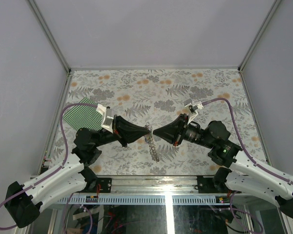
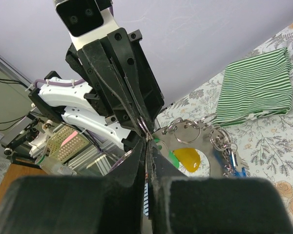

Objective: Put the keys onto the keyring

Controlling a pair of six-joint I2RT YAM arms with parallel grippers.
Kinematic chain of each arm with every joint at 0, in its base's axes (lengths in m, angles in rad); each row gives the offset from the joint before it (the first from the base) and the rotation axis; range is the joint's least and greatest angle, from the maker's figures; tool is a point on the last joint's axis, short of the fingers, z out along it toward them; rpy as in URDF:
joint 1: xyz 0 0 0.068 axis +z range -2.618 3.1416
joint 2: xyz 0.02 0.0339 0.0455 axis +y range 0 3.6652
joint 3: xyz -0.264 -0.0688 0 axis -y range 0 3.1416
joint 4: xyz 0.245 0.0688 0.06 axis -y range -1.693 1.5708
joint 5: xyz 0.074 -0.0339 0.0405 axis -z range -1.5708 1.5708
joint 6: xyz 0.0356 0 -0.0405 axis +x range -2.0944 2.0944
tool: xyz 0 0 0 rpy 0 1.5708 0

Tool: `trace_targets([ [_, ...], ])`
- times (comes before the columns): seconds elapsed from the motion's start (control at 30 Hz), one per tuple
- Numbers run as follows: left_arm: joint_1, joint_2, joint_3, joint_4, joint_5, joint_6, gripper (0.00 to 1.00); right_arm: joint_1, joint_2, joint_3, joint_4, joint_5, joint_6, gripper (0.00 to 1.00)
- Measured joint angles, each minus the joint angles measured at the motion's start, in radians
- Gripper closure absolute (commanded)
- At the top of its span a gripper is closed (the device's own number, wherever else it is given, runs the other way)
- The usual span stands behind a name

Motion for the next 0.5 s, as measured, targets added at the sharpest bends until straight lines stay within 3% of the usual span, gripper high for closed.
trace_targets([
  [0.5, 0.0, 0.0, 0.003, -0.003, 0.006, 0.001, 1.0, 0.0, -0.006, 0.0, -0.04, 0.008, 0.008, 0.99],
])
